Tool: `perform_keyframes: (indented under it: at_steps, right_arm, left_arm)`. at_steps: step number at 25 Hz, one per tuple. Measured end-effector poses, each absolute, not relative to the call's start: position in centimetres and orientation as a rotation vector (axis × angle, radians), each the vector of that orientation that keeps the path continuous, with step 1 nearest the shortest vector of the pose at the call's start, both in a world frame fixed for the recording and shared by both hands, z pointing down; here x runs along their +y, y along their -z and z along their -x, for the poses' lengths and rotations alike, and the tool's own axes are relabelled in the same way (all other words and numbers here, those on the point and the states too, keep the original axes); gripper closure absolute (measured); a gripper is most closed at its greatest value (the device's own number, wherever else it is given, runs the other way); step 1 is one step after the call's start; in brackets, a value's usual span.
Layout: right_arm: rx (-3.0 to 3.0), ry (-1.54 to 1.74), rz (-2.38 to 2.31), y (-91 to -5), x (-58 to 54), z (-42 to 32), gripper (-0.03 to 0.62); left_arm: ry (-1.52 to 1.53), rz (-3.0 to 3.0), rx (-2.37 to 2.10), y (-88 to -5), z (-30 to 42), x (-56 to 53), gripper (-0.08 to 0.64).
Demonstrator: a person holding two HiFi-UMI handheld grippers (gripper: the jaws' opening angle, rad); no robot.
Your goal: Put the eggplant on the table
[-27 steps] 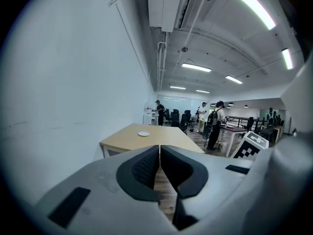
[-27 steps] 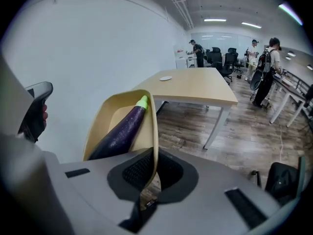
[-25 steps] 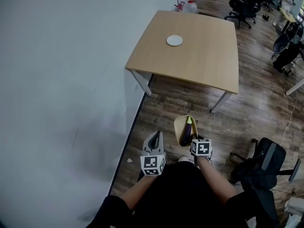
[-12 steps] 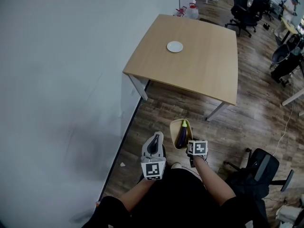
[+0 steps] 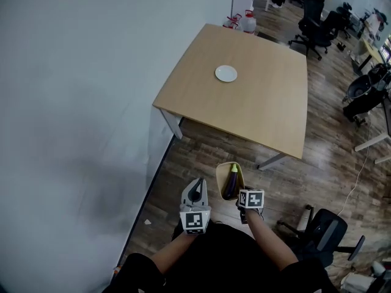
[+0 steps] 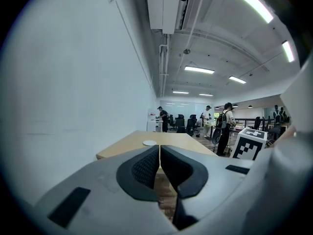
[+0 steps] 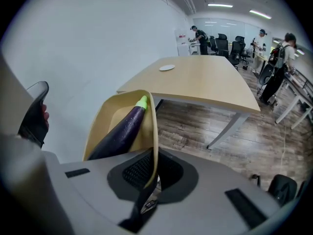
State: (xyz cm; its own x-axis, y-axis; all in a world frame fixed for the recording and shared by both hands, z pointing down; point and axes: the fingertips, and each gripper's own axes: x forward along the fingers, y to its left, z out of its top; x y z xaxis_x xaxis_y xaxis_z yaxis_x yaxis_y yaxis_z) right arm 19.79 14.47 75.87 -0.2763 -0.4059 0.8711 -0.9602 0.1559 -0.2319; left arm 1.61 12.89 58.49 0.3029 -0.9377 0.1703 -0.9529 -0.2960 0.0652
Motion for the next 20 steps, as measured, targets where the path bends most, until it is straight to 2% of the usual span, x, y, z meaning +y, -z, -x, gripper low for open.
perform_keyframes:
  at_steps: [20]
  right_arm:
    - [-1.731,-1.175,-1.49,-73.2,-7.0,-10.1,0.529]
  left_arm:
    - [-0.057,-2.545,-1.612,-54.2,8.2,-5.8,0.541]
